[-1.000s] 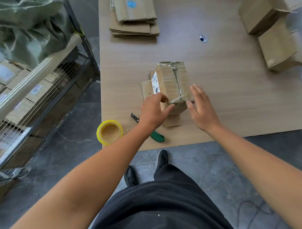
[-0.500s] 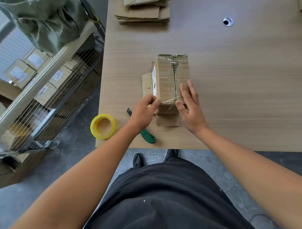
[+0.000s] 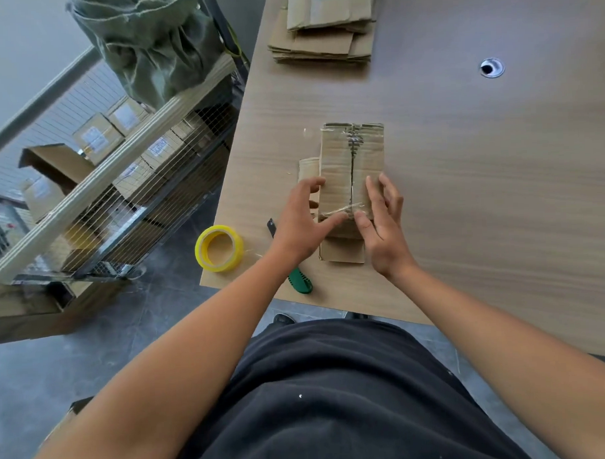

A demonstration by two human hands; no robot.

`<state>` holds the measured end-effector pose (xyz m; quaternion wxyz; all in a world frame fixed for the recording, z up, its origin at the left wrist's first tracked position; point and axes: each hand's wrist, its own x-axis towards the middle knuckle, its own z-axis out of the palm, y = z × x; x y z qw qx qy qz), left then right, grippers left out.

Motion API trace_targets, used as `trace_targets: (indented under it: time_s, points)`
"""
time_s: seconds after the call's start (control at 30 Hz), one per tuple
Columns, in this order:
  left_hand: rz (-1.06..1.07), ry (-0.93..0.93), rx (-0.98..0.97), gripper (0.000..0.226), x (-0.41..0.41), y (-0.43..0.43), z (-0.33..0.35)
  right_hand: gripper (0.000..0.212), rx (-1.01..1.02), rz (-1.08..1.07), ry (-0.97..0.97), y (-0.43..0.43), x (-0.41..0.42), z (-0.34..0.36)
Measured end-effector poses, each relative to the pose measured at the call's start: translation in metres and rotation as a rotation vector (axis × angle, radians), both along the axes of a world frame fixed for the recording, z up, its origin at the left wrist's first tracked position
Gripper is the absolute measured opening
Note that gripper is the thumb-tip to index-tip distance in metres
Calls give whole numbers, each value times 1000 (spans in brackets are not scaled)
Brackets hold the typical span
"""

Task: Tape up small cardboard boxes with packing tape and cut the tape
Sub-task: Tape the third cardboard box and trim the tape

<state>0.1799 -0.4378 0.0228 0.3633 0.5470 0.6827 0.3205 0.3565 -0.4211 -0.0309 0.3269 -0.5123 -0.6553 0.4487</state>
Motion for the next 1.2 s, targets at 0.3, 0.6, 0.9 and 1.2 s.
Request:
trace_targets:
  time_s: [0.3,0.6,0.9,1.2]
  points:
    - [63,-366,-117,52,-8,-1,-19,65,-50,-36,111,4,-13,3]
    - [163,-239,47,22,7,15,-41,79,-196,-195,221,8,-25,2]
    - [355,-601,-120,54,19,51,-34,74,-395,-153,431,35,-15,6]
    - [500,-566,-243,39,10,57,-35,75,-374,-166,284,47,-11,11]
